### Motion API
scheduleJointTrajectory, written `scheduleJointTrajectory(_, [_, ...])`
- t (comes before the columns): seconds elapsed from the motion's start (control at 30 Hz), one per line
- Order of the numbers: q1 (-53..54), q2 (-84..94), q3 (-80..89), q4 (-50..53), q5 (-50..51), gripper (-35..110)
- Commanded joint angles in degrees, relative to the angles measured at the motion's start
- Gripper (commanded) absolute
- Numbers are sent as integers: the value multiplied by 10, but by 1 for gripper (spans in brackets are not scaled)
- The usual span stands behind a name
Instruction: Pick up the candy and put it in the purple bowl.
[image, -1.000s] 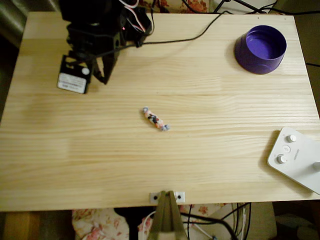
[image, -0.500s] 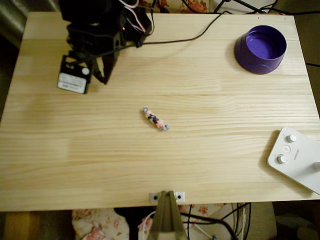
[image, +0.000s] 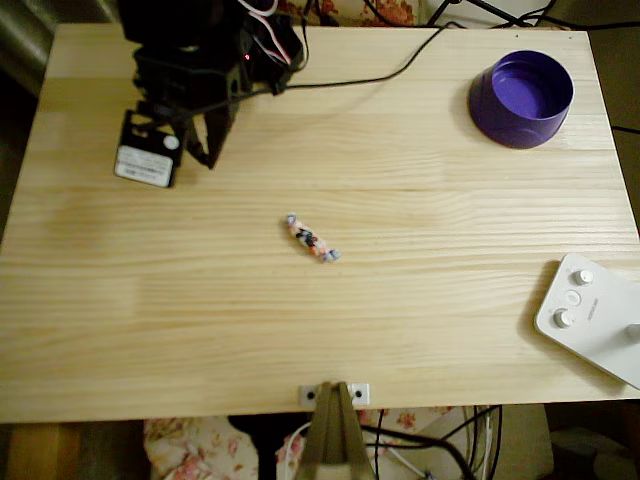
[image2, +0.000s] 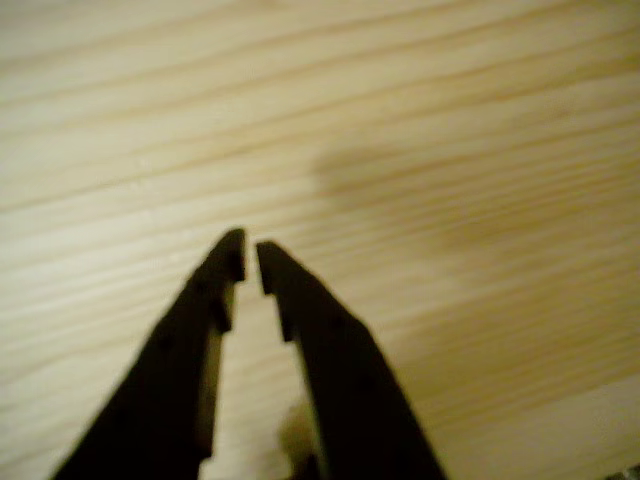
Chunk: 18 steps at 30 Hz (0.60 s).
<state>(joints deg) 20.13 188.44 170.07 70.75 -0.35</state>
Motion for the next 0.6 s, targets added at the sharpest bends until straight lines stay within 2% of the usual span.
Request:
scheduleJointTrajectory(0.0, [7, 7, -2, 4, -3, -1])
scheduleJointTrajectory(0.57, [20, 5, -12, -18, -24, -1])
